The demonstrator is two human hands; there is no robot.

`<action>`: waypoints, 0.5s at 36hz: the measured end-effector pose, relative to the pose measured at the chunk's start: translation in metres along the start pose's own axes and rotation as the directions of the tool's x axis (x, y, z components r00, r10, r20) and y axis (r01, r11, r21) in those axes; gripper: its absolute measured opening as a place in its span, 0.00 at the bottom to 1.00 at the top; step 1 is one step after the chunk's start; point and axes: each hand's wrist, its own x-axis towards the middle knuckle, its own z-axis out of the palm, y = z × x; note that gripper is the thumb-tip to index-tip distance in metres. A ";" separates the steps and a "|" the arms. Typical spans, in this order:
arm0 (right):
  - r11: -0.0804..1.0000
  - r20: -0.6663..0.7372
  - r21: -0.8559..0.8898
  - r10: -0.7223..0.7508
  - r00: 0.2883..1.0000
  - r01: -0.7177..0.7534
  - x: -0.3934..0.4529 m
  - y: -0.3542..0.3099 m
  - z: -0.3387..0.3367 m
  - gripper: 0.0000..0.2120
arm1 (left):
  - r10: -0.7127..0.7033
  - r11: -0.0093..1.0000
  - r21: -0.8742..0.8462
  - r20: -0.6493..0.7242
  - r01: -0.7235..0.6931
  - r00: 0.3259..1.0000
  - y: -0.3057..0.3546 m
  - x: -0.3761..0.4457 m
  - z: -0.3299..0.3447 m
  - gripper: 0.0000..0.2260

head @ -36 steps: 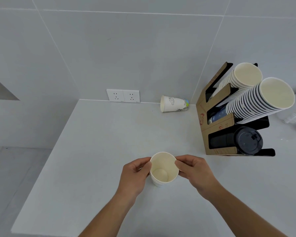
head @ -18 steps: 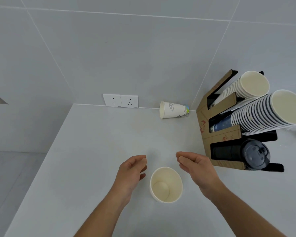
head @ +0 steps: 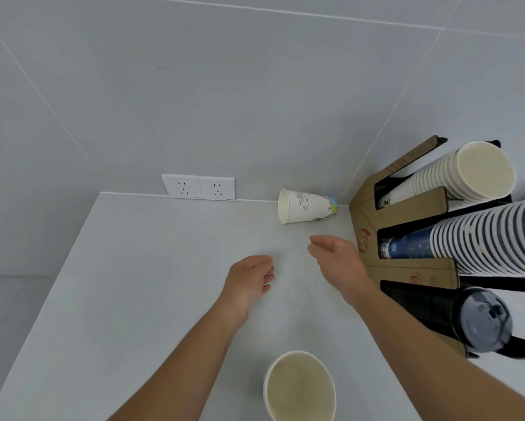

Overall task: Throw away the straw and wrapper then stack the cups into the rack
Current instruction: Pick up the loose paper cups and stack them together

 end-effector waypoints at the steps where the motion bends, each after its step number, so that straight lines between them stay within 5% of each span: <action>1: 1.000 -0.005 -0.020 -0.013 1.000 0.013 0.006 -0.003 0.001 0.17 | 0.016 0.999 0.036 0.004 -0.016 1.000 0.001 0.006 0.003 0.04; 7: 0.975 -0.034 -0.212 -0.071 0.997 0.063 0.049 -0.017 0.003 0.20 | 0.037 0.992 0.122 0.042 -0.042 0.998 0.014 0.043 0.019 0.04; 18: 0.775 0.068 -0.579 -0.263 0.962 0.253 0.114 -0.051 0.012 0.20 | -0.209 0.941 -0.267 0.024 0.207 0.978 0.029 0.102 0.044 0.07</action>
